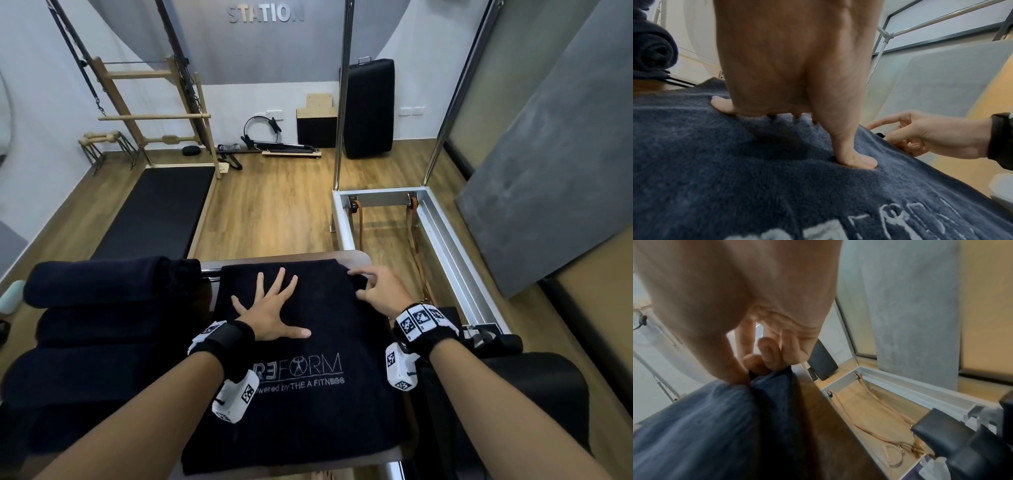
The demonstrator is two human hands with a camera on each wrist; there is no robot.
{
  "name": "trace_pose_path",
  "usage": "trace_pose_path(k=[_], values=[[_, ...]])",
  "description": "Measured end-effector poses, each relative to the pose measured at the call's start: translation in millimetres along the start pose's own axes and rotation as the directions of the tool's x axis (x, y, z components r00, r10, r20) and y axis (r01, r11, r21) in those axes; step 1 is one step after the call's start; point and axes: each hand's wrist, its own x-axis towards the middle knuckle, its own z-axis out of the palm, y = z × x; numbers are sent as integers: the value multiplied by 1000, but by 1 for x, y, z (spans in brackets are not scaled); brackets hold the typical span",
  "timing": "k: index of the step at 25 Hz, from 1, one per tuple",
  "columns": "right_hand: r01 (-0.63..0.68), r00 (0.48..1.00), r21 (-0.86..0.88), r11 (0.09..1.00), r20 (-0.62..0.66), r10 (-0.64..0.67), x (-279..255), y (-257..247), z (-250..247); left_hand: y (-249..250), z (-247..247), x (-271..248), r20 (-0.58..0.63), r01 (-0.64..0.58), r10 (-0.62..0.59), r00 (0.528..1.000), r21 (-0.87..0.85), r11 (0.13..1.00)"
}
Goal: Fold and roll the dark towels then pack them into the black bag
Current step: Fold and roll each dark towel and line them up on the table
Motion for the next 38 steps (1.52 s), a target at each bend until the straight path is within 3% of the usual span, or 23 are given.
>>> trace_pose_path(k=[2,4,5,7,9,11,13,16,17,20,22,25,28,30,33,35,38], values=[[-90,975,-30,995,-204,82,8,-1,-3,-1,0,1,1,-3,3,1000,-4,1000],[-171,876,1,985,-457,152,10,2,-6,-1,1,1,1,0,0,1000,-2,1000],[-173,847,36,984,-505,167,12,2,-6,-1,1,1,1,1,-1,1000,0,1000],[-183,876,148,972,-424,229,16,1,-5,-2,2,2,0,0,0,1000,-1,1000],[-267,924,177,947,-234,304,18,-1,-2,-3,3,3,0,-2,2,1000,-3,1000],[-339,920,241,909,-117,374,19,-2,-1,-3,3,3,-2,-2,2,1000,-4,1000],[-342,892,400,851,-147,427,21,-5,-2,-3,3,2,-2,-3,3,1000,-2,1000],[-283,789,589,757,-305,533,25,-5,-13,-2,3,2,-8,-6,6,1000,-7,1000],[-296,787,591,750,-295,542,24,-5,-17,-2,4,2,-12,-9,9,1000,-10,1000],[-430,866,405,807,-67,496,21,-8,-21,-2,3,2,-16,-16,16,1000,-9,1000],[-445,883,360,820,26,468,21,-8,-21,-1,3,1,-16,-18,18,1000,-8,1000],[-397,853,554,732,-71,517,25,-3,-18,0,4,0,-22,-18,18,1000,-10,1000],[-376,801,595,710,-177,572,23,-1,-15,1,4,-2,-30,-27,27,999,-16,1000],[-371,816,553,747,-190,546,16,-4,-13,3,0,-7,-31,-28,27,999,-18,999],[-323,878,513,795,-151,454,-7,-11,-11,9,-1,-22,-89,-47,47,995,0,999],[-273,937,456,847,-75,342,-32,-20,-8,8,6,-41,-214,-80,81,973,18,997],[-184,982,341,922,28,186,-77,-33,4,-4,26,-81,-412,-118,162,897,129,985]])
